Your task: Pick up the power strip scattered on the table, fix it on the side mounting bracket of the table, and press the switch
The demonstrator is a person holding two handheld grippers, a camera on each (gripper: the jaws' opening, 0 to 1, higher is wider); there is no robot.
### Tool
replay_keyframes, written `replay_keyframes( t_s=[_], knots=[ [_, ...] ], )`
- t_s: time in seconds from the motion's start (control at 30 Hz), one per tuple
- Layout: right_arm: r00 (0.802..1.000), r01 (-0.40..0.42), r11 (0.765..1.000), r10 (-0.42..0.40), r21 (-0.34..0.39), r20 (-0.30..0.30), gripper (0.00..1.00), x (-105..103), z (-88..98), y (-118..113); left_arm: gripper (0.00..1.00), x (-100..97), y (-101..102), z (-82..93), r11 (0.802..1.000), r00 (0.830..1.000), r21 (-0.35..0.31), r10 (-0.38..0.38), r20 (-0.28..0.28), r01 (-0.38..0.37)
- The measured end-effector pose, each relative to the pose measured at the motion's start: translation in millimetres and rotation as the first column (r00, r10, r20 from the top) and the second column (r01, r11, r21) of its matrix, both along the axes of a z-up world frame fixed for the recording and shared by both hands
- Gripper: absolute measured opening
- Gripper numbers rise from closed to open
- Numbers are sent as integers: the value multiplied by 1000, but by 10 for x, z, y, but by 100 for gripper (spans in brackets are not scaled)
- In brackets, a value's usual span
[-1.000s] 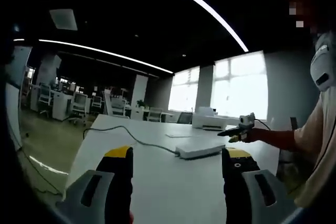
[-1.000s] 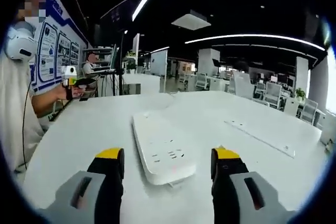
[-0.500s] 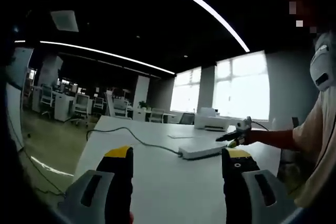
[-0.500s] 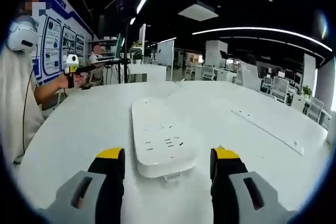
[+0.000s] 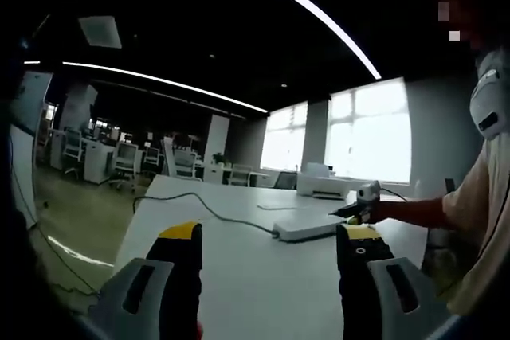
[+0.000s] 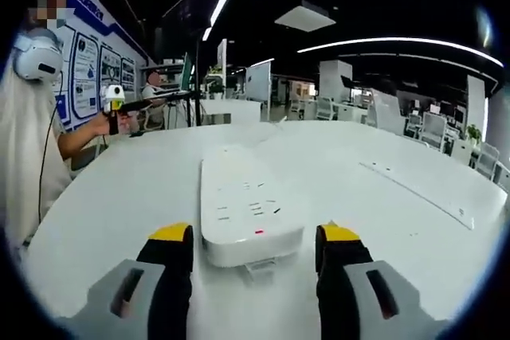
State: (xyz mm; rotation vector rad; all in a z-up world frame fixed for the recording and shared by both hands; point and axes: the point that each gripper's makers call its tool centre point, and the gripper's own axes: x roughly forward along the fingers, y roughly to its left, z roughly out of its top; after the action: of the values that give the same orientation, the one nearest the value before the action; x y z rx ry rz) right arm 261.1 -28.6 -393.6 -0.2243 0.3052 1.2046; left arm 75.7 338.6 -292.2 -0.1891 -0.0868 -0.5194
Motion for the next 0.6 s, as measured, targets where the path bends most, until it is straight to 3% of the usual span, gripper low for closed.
replay_keyframes(
  t_s=[0.6],
  knots=[
    [999,-33,999,33,14,32,49,12,-5,78,72,-36,-2,48,1000,1000,5,15,-1,-15]
  ],
)
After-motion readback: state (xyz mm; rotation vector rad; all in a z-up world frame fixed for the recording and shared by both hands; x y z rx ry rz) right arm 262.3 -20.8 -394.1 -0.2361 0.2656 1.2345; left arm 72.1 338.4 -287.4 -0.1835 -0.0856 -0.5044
